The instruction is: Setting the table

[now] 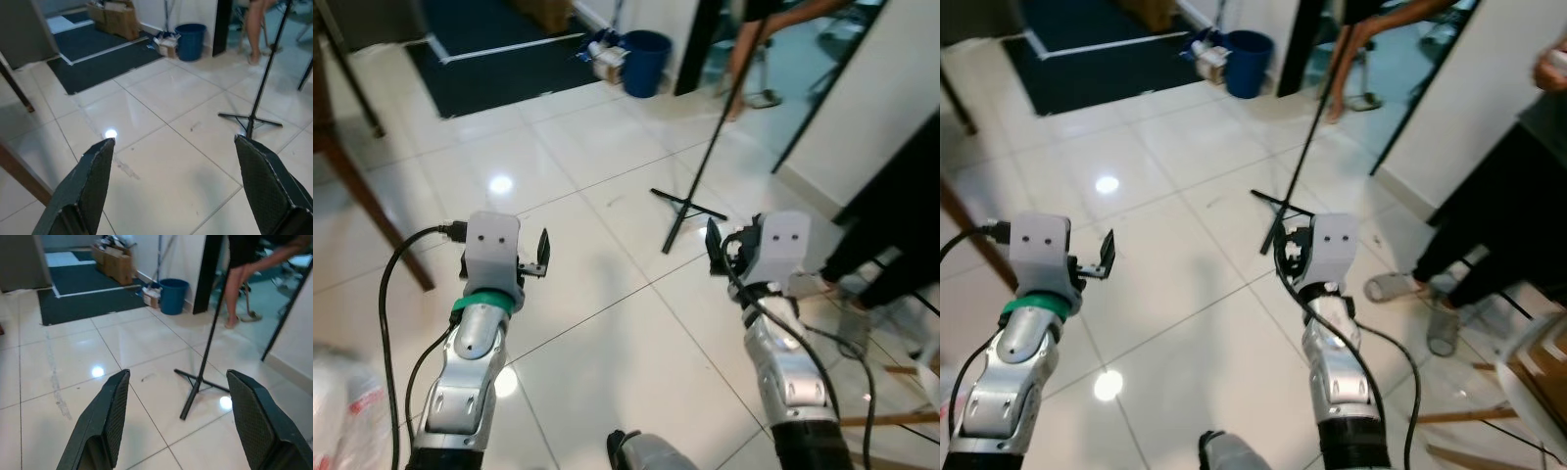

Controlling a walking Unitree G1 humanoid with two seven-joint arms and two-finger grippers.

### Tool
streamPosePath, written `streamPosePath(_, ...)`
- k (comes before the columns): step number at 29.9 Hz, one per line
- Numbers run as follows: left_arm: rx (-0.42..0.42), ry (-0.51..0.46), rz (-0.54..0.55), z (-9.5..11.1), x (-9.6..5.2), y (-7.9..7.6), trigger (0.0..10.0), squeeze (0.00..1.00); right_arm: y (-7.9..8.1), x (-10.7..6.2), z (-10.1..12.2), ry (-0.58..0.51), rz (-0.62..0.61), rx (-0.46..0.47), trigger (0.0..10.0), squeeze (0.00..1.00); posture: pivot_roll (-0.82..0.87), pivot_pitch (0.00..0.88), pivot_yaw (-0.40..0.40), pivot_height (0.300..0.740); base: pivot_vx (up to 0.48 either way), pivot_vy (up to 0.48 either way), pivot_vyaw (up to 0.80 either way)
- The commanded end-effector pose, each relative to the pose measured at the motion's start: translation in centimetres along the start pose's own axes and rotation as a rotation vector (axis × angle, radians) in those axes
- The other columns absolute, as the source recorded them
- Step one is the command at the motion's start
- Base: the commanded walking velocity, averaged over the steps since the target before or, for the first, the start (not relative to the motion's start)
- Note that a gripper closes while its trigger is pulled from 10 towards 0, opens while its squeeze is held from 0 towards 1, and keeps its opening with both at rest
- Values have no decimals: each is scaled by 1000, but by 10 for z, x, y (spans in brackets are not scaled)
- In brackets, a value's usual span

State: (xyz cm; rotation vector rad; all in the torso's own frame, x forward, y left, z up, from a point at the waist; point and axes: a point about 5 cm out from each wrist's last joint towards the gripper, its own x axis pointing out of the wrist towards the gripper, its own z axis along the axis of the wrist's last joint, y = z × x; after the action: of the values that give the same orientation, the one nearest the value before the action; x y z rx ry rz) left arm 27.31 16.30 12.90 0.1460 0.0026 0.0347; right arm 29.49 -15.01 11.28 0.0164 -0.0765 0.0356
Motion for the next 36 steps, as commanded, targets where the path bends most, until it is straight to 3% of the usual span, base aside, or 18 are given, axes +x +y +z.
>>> streamPosePath(1,-2,26,-6,-5,0,-3,10000,0,-4,-1,-3,19,-12,-9,10000,0,-48,0,3,740,0,0,-800)
streamPosePath(36,-7,22,-9,-5,0,-6,10000,0,-5,0,-1,14,-11,-17,10000,0,-50,0,-2,740,0,0,-800)
